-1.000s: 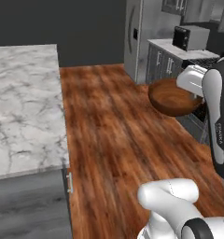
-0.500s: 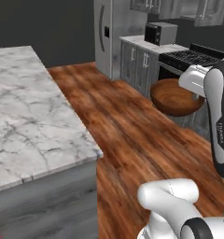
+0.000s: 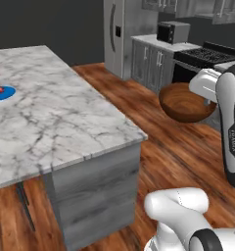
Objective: Take the smaller bowl and place it next to the appetizer plate on the dining counter , and place the larger bowl next to the plate with cooked food.
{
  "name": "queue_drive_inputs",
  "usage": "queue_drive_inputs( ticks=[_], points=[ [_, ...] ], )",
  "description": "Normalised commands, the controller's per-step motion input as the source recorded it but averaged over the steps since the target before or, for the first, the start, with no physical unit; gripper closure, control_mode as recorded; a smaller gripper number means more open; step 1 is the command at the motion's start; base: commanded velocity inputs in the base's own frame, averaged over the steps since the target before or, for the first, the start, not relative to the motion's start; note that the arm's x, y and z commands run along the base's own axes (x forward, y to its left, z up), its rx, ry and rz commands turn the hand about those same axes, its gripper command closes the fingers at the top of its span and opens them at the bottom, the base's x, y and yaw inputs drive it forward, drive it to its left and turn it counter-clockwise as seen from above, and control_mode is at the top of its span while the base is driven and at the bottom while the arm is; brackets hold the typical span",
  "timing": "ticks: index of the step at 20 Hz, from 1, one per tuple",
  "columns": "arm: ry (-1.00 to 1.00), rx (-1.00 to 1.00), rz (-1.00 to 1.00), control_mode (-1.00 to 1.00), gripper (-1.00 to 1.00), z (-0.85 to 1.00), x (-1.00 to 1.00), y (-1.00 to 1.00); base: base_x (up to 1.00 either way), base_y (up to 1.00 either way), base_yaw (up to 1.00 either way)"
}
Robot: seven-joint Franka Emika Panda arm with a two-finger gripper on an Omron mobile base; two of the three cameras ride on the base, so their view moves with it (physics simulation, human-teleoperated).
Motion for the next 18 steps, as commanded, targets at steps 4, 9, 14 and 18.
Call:
queue_drive_inputs(
  ticks=[4,9,14,18],
  points=[
    [0.00,0.00,0.00,1.00,1.00,0.00,0.00,0.00,0.01,1.00,-0.05],
    [0.00,0.00,0.00,1.00,1.00,0.00,0.00,0.00,-0.01,1.00,-0.23],
    [0.00,0.00,0.00,1.00,1.00,0.00,0.00,0.00,-0.01,1.00,-0.42],
    [0.00,0.00,0.00,1.00,1.00,0.00,0.00,0.00,0.00,1.00,-0.55]
  ],
)
